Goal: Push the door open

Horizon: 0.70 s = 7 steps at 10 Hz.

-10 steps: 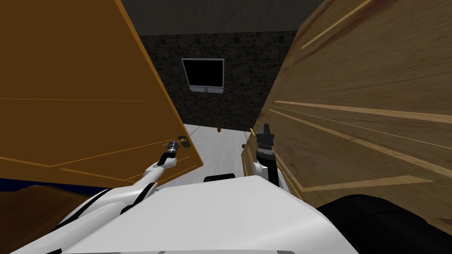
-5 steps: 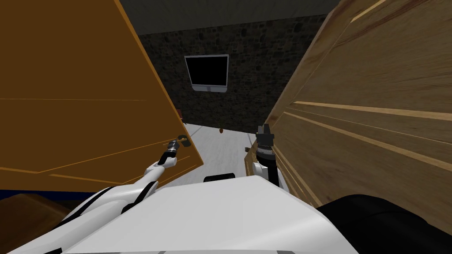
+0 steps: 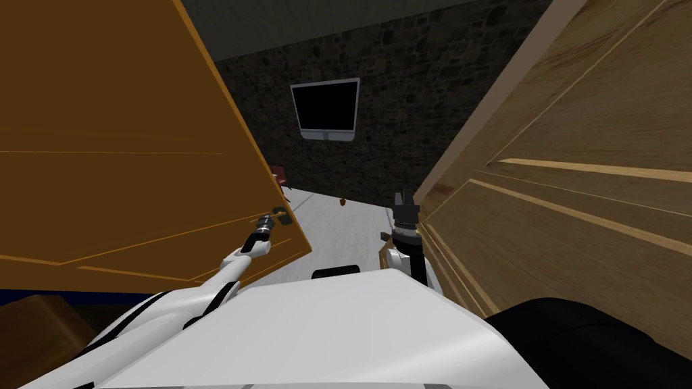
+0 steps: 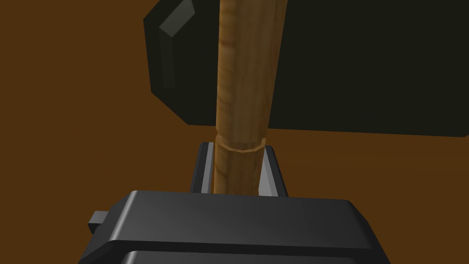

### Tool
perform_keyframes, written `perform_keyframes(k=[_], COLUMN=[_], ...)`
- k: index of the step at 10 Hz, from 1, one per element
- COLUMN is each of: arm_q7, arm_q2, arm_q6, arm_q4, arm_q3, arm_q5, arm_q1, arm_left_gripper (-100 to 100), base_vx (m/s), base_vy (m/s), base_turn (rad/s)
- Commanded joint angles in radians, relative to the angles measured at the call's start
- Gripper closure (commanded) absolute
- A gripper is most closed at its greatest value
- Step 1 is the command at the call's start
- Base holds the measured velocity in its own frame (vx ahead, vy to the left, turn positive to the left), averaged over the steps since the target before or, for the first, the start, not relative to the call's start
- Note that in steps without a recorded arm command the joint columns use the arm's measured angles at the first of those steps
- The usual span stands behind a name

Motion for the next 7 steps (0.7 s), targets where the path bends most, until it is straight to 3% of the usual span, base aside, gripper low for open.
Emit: perform_keyframes(k=[1, 3, 7], arm_q7=[0.005, 0.004, 0.001], arm_q2=[0.011, 0.011, 0.012], arm_q6=[-0.018, -0.017, -0.014], arm_q4=[0.037, 0.034, 0.030], arm_q3=[0.002, 0.002, 0.002], arm_q5=[0.000, 0.002, 0.006], arm_q1=[-0.016, -0.015, -0.012], arm_left_gripper=[100, 100, 100], base_vx=[0.054, 0.037, 0.139], base_vy=[-0.009, -0.007, -0.038], base_turn=[0.008, 0.053, 0.130])
